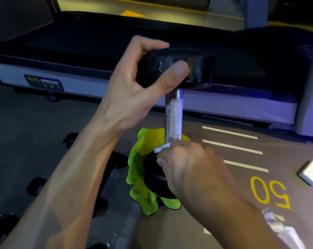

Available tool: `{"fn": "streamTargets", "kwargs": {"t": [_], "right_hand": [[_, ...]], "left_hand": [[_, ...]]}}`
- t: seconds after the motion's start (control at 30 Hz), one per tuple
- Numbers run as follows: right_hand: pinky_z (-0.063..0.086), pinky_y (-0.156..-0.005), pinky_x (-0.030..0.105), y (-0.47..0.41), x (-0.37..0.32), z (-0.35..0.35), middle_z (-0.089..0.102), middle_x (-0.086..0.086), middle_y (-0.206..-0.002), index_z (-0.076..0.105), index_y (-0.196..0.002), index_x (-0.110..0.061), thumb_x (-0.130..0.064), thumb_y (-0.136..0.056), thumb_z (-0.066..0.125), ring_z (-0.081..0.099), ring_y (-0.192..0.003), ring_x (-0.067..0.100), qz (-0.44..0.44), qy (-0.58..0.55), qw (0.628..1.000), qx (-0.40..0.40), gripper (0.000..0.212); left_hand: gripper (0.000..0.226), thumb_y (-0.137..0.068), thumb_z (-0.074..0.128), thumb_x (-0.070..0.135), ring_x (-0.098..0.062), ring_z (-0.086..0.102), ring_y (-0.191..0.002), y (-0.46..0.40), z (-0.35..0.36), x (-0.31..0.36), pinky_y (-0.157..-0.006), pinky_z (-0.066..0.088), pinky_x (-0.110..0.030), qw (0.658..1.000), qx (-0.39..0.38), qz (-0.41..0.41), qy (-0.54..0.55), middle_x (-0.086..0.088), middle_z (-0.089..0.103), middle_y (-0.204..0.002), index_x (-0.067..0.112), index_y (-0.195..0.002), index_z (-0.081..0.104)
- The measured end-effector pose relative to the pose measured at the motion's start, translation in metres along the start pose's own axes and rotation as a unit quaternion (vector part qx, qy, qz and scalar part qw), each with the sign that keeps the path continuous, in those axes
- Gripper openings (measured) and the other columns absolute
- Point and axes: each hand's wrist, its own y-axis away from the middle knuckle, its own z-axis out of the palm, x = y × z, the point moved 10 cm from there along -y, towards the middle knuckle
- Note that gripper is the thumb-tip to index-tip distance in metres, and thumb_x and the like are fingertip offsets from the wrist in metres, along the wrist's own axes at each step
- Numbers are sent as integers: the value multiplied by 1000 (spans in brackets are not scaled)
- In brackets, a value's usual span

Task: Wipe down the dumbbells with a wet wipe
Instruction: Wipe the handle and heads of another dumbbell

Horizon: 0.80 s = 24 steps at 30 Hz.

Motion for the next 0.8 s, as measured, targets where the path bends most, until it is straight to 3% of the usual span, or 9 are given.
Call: {"fn": "streamTargets", "kwargs": {"t": [0.03,0.1,0.2,0.3,0.47,0.57,0.7,0.8], "right_hand": [[45,-71,30,2,10,7,66,-5,-98,56,-88,-24,-36,-103,50,63,-89,23,9,-57,998,-28,20],[52,-75,31,1,25,7,73,-6,-93,70,-92,-26,-41,-97,57,66,-85,14,7,-170,985,-25,20],[39,-57,18,-1,46,13,67,3,-74,81,-86,-35,-33,-87,77,53,-60,6,5,-308,950,-51,5],[37,-53,27,-4,60,16,64,3,-68,83,-81,-29,-27,-84,83,46,-58,5,-3,-372,925,-77,4],[38,-63,12,0,64,21,67,-8,-79,80,-78,-24,-19,-84,86,58,-71,8,-36,-399,915,-57,9],[39,-65,15,4,59,16,68,-5,-83,80,-78,-25,-24,-85,85,61,-76,13,-56,-411,910,1,9],[43,-66,18,-11,54,-23,72,-9,-87,76,-86,-29,-16,-86,84,60,-72,9,-65,-416,889,183,16],[53,-70,30,-18,54,-33,72,2,-91,71,-91,-24,-13,-86,83,64,-77,18,-49,-451,856,246,17]], "left_hand": [[49,-84,76,53,3,59,-89,0,-3,0,-83,47,-18,1000,19,0,-6,21,61,-99,24,-119,58],[50,-81,82,49,2,60,-85,0,-8,1,-80,47,-17,999,41,5,-7,17,63,-98,21,-115,58],[48,-83,83,43,2,59,-84,1,-14,1,-78,47,-17,999,35,8,-2,16,63,-97,17,-115,59],[44,-84,81,42,2,59,-89,1,-18,-2,-81,47,-19,1000,14,8,9,15,63,-100,20,-116,58],[42,-84,79,37,-5,62,-101,3,-14,-4,-90,50,-26,998,-20,9,58,6,65,-111,23,-117,57],[43,-85,78,34,-9,64,-106,3,-9,-3,-95,51,-28,997,-29,11,74,0,65,-119,19,-119,56],[43,-87,77,37,-3,61,-98,1,-10,-5,-88,48,-23,998,-30,5,58,11,62,-107,20,-121,56],[43,-88,76,38,-3,61,-99,1,-14,-7,-88,48,-24,999,-26,6,46,9,62,-108,20,-122,56]]}}
